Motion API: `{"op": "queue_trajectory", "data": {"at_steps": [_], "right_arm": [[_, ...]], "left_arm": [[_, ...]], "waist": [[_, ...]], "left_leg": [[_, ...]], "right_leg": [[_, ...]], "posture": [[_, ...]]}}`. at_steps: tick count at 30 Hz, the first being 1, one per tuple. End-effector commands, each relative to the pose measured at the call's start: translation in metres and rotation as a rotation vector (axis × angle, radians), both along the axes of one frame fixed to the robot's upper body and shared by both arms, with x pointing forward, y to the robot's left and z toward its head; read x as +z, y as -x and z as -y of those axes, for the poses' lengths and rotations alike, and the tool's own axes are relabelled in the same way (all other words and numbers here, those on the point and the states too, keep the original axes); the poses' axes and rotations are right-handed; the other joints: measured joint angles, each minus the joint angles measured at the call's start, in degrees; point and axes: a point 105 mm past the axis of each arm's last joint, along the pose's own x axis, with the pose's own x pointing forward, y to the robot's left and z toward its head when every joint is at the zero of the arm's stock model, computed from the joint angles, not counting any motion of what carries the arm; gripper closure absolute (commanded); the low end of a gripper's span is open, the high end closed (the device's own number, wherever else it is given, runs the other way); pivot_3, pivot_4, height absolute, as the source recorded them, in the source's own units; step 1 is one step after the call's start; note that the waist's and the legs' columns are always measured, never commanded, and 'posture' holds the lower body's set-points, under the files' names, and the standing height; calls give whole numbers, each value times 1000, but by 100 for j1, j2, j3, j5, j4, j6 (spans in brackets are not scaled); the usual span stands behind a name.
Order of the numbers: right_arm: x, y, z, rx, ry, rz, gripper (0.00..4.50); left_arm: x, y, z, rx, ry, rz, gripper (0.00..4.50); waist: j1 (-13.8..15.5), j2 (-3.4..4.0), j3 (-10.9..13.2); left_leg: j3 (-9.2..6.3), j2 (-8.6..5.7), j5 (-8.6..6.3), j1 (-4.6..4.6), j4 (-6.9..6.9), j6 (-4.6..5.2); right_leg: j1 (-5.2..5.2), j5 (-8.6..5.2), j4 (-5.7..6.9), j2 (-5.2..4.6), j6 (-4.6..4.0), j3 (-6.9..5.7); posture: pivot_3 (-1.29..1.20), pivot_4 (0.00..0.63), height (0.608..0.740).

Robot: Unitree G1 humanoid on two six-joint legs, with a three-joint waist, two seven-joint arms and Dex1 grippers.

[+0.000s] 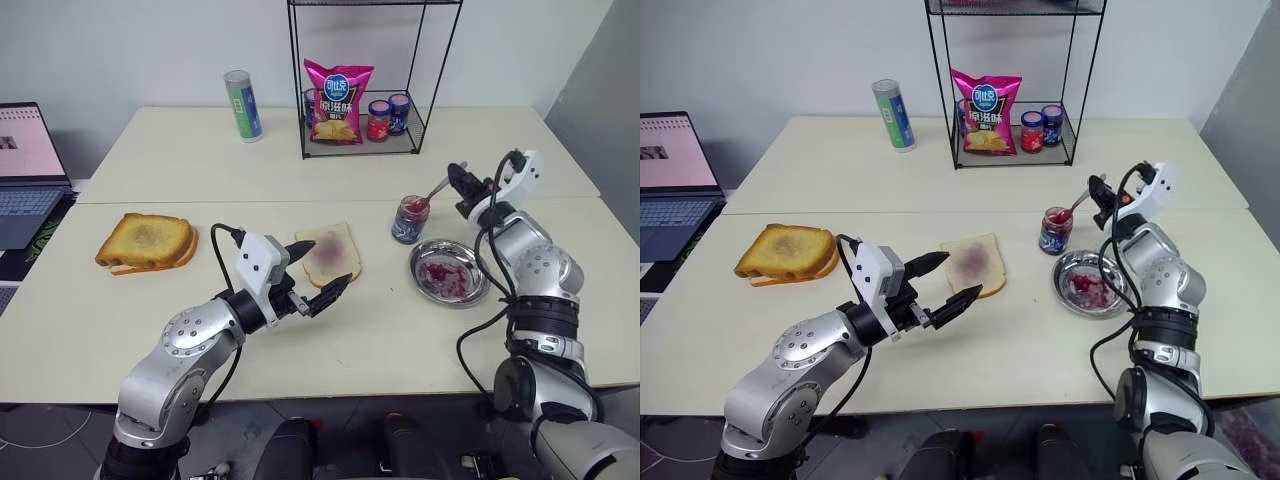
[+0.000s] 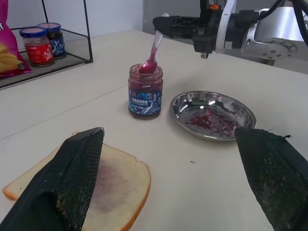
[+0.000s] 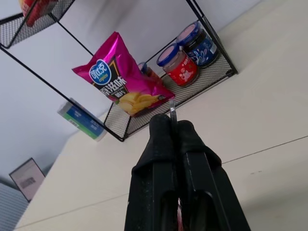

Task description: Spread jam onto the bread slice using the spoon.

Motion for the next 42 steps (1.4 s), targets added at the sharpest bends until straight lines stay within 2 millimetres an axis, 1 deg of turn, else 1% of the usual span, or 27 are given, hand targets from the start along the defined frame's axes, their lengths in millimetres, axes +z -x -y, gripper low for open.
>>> {"op": "queue_trajectory", "data": {"at_steps": [1,5,8,10,12,14,15,17,19,21,23,24,26,27,28,29,32,35,38,42], "right_arm": [[29,2,2,0,-71,74,4444],[31,3,3,6,-138,65,4444],[35,4,7,0,-177,67,4444],[43,6,7,17,-204,87,4444],[52,9,0,52,-198,110,4444],[58,13,-11,94,-168,130,4444],[62,15,-21,125,-150,143,4444],[69,22,-52,217,-109,175,4444],[72,29,-81,294,-48,206,4444],[71,34,-97,333,-1,222,4444],[61,43,-129,413,105,246,4444],[56,47,-141,443,147,258,4444],[42,51,-161,472,287,304,4444],[33,52,-171,471,432,365,4444],[26,54,-178,478,538,416,4444],[21,57,-182,487,611,468,4444],[14,60,-188,490,669,540,4444],[-6,65,-198,519,803,618,4444],[-13,63,-201,523,750,585,4444],[-22,61,-206,539,762,584,4444]], "left_arm": [[8,1,2,-14,6,44,0],[8,1,1,-11,5,46,0],[8,1,-1,-4,6,47,0],[8,2,-4,5,5,47,0],[7,3,-8,20,1,45,0],[5,5,-13,32,-3,43,0],[4,6,-16,44,-6,41,0],[-2,12,-27,82,-16,33,0],[-6,17,-36,116,-24,26,0],[-7,20,-40,139,-18,21,0],[-8,24,-50,202,-9,17,0],[-9,26,-53,224,-8,14,0],[-12,32,-55,250,-6,4,0],[-13,36,-54,260,-6,1,0],[-14,39,-53,267,-5,0,0],[-13,41,-53,278,-3,-1,0],[-14,45,-53,292,-1,-5,0],[-15,48,-53,297,-12,-6,0],[-15,48,-53,301,-13,-5,0],[-15,48,-54,298,-18,-2,0]], "waist": [[0,0,0],[0,0,0],[-1,0,0],[-1,0,0],[-6,1,1],[-20,2,1],[-22,2,1],[-56,4,2],[-129,7,4],[-131,7,4],[-132,9,6],[-134,9,5],[-135,9,6],[-137,9,5],[-134,10,6],[-124,8,7],[-98,4,8],[-113,4,8],[-120,3,7],[-125,3,7]], "left_leg": [[0,0,0,0,0,0],[0,0,0,-1,0,0],[1,0,0,-1,-1,0],[0,0,0,-1,-1,0],[1,0,0,0,-1,0],[1,0,0,0,-2,0],[2,1,0,-1,-3,0],[1,3,0,-1,-5,0],[2,9,-1,0,-9,0],[-4,9,0,-2,-9,0],[-4,10,0,-2,-8,0],[-4,10,0,-3,-8,0],[-3,10,-1,-2,-9,0],[-3,10,-1,-3,-9,0],[-3,9,-1,-3,-9,-1],[-2,5,-1,-4,-9,-1],[-4,1,-1,-8,-5,-1],[-3,1,-1,-4,-5,-2],[-4,3,-1,-1,-7,-2],[-5,5,-1,-1,-7,-2]], "right_leg": [[0,0,0,0,0,0],[0,0,-1,0,0,0],[0,0,-2,1,0,1],[0,0,-2,0,0,0],[0,0,-1,0,0,1],[-1,-2,-2,0,2,1],[-3,-3,-2,0,3,2],[-5,-8,-1,0,10,1],[-9,-15,2,0,18,3],[-10,-17,4,0,18,-2],[-11,-17,4,-1,17,-2],[-11,-17,2,-1,18,-2],[-11,-18,0,-3,18,-1],[-11,-18,-2,-4,18,-1],[-11,-18,-5,-5,18,-2],[-11,-21,-7,-9,15,-2],[-13,-24,-9,-11,10,-3],[-13,-23,-6,-11,10,-2],[-11,-24,-4,-10,9,-4],[-13,-22,1,-8,10,-4]], "posture": [[0,150,740],[0,150,740],[0,150,740],[0,150,740],[0,150,740],[0,150,740],[0,150,740],[0,150,740],[0,150,740],[0,150,740],[0,150,740],[0,150,740],[0,150,740],[0,150,740],[0,150,740],[0,150,740],[0,150,740],[0,150,740],[0,150,740],[0,150,740]]}}
